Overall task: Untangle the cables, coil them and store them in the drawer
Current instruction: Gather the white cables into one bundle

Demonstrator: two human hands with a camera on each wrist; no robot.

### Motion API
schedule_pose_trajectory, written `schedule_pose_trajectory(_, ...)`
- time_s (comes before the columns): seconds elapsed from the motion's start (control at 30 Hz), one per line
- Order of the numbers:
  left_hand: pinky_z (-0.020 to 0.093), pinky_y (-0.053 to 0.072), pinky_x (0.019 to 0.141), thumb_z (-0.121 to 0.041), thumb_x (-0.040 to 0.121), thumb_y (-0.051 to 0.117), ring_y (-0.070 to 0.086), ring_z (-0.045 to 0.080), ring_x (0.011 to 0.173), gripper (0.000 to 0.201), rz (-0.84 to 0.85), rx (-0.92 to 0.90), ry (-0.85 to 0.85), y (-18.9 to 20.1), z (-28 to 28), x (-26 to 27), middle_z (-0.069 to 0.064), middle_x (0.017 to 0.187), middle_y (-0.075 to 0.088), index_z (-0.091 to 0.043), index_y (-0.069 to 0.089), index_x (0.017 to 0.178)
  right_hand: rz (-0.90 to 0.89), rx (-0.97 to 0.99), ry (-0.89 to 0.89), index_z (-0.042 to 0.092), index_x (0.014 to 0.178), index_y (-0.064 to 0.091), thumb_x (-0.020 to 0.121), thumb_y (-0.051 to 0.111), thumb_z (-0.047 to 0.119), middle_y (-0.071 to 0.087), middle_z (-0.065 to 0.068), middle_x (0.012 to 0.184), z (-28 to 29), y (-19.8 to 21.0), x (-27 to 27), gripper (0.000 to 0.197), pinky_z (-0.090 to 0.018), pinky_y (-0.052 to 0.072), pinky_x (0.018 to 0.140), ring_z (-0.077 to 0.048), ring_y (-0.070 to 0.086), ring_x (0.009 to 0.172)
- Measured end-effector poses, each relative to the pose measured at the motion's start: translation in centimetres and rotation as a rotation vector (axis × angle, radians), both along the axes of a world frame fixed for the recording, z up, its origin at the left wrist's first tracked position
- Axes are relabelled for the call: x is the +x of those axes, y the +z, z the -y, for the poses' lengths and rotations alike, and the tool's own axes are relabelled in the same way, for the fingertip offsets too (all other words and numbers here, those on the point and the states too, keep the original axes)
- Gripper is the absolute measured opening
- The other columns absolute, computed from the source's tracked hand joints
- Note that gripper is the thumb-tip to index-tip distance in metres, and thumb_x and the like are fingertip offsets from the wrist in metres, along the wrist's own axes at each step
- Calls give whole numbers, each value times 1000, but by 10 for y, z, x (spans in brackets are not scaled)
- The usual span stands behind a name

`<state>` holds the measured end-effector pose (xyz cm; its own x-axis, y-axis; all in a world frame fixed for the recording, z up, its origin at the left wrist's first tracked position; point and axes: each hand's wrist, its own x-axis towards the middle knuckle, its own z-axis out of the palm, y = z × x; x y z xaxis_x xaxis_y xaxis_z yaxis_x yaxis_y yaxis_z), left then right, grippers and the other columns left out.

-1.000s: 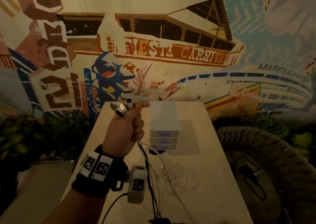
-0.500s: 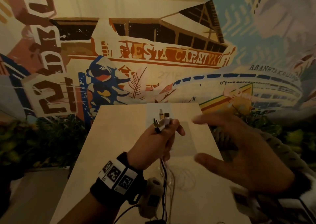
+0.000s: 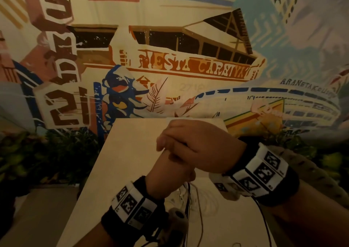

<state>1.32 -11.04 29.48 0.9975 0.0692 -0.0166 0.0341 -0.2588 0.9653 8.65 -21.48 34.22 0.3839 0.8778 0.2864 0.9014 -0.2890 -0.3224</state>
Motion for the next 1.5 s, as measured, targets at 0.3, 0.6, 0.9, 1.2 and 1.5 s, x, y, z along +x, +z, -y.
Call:
schedule_pose_trajectory(0.3, 14, 42, 42, 8, 95, 52, 47, 3, 42, 39, -75, -143, -24, -13, -8, 14, -6, 52, 48, -24, 42, 74, 106, -117, -55, 27, 92, 64, 104, 32, 54, 65, 6, 79, -4, 5, 13, 44, -37, 51, 71, -7, 57, 70)
schedule_pose_trajectory(0.6, 40, 60, 62, -25, 104, 53, 67, 24, 59, 29, 253, -244, -7, 5, -7, 19, 14, 75, 72, -20, 75, 86, -468, 211, -94, 39, 151, 24, 87, 63, 57, 70, 3, 113, 20, -26, 17, 77, -28, 60, 77, -4, 71, 88)
schedule_pose_trajectory(0.9, 39, 47, 72, -48, 103, 47, 54, 29, 63, 54, 365, -1, 110, -2, -25, 35, 2, 59, 52, -22, 49, 56, -973, 180, -44, 33, 128, 57, 94, 57, 53, 65, -22, 91, 11, -90, 0, 39, -41, 56, 72, -19, 64, 70)
schedule_pose_trajectory(1.2, 35, 60, 74, -41, 97, 53, 71, 33, 75, 47, 110, -150, -108, -21, -37, 36, 13, 69, 69, -6, 64, 69, -788, 114, -175, 13, 106, 66, 103, 49, 37, 61, 17, 86, 15, -99, -8, 30, -13, 41, 68, 9, 52, 64)
schedule_pose_trajectory(1.5, 25, 16, 43, -24, 106, 47, 16, 8, 41, 23, 89, -632, -84, -24, -57, 46, -4, 59, 16, -22, 51, 84, -1126, 15, -403, 20, 52, 47, 96, 59, 48, 44, 4, 48, 47, -189, -4, 52, -31, 44, 61, -16, 44, 49)
